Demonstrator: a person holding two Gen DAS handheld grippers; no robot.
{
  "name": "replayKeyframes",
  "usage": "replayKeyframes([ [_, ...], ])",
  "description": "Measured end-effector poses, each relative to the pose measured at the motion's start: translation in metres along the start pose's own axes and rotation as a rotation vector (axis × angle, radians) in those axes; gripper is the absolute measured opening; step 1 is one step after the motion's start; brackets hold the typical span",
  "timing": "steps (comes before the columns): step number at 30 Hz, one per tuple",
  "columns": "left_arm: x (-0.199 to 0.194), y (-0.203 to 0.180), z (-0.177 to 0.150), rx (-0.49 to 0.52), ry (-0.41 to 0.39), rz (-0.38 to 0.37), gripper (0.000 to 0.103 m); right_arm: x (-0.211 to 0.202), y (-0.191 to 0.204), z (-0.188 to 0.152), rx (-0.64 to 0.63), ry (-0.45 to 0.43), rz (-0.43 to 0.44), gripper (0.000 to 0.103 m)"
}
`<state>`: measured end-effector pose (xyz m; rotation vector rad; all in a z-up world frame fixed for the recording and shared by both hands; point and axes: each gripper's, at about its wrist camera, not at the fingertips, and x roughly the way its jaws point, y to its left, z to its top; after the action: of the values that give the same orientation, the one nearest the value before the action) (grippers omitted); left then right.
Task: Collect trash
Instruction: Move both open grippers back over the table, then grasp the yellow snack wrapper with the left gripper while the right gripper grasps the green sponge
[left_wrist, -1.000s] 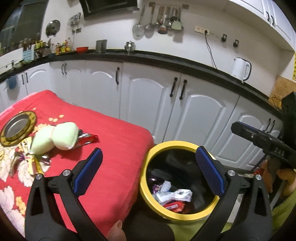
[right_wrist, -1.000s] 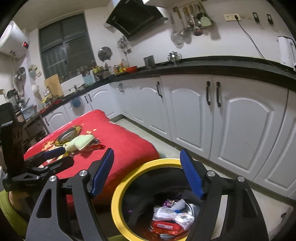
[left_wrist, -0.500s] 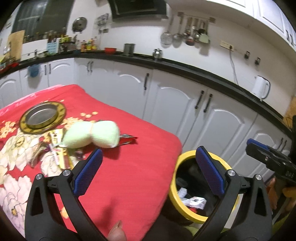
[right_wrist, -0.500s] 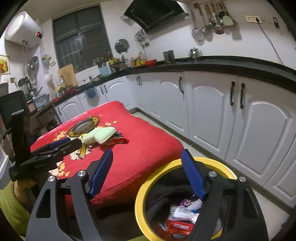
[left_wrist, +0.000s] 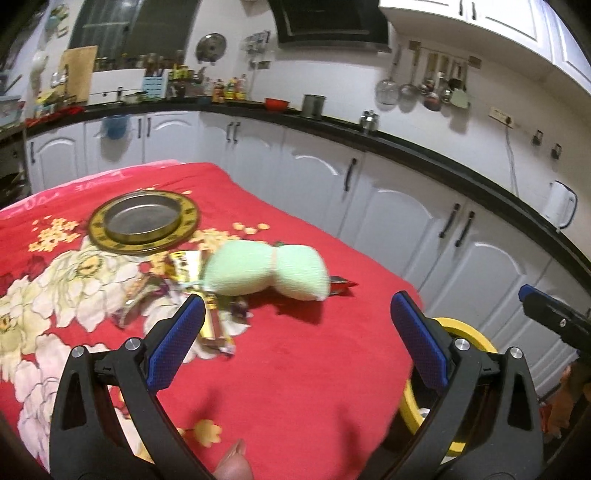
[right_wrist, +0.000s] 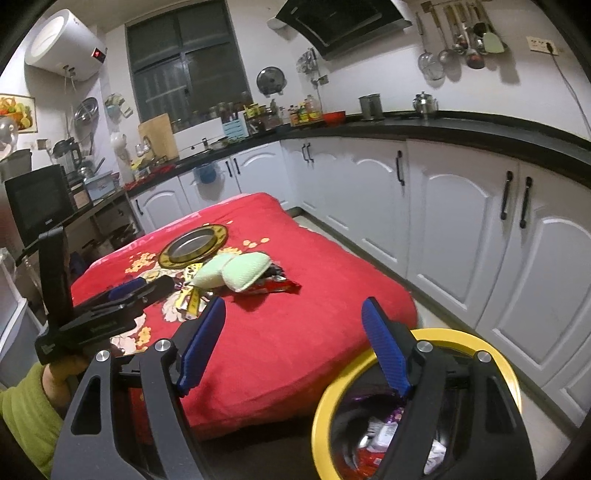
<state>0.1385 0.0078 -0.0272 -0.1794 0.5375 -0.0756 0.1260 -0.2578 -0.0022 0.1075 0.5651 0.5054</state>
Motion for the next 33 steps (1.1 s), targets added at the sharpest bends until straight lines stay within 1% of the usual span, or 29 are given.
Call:
replayKeyframes([
  [9, 0.013, 0.042, -0.004, -0.085, 0.036, 0.091, 0.092, 0.045, 0.024, 0.017, -0.033, 0.049, 0.055, 0.074],
  [14, 0.022, 0.062, -0.009, -0.138, 0.074, 0.122, 0.092, 0.077, 0.031, 0.021, -0.025, 0.101, 0.087, 0.074],
  [18, 0.031, 0.074, -0.013, -0.182, 0.106, 0.131, 0.092, 0.104, 0.033, 0.025, -0.007, 0.145, 0.112, 0.074],
  [21, 0.040, 0.078, -0.014, -0.202, 0.129, 0.117, 0.083, 0.124, 0.034, 0.028, 0.002, 0.179, 0.125, 0.074],
  [23, 0.045, 0.078, -0.015, -0.205, 0.138, 0.107, 0.080, 0.136, 0.033, 0.031, 0.009, 0.194, 0.126, 0.074],
  [25, 0.049, 0.077, -0.015, -0.203, 0.146, 0.096, 0.071, 0.147, 0.031, 0.034, 0.016, 0.211, 0.132, 0.074],
  [29, 0.058, 0.079, -0.013, -0.214, 0.166, 0.079, 0.067, 0.168, 0.030, 0.040, 0.025, 0.238, 0.135, 0.074],
  [30, 0.060, 0.080, -0.014, -0.220, 0.170, 0.072, 0.064, 0.174, 0.030, 0.042, 0.030, 0.247, 0.138, 0.074],
  [32, 0.063, 0.080, -0.013, -0.230, 0.174, 0.064, 0.063, 0.182, 0.030, 0.045, 0.039, 0.262, 0.147, 0.074],
  [33, 0.065, 0.081, -0.013, -0.234, 0.177, 0.058, 0.060, 0.188, 0.030, 0.046, 0.045, 0.275, 0.159, 0.074],
])
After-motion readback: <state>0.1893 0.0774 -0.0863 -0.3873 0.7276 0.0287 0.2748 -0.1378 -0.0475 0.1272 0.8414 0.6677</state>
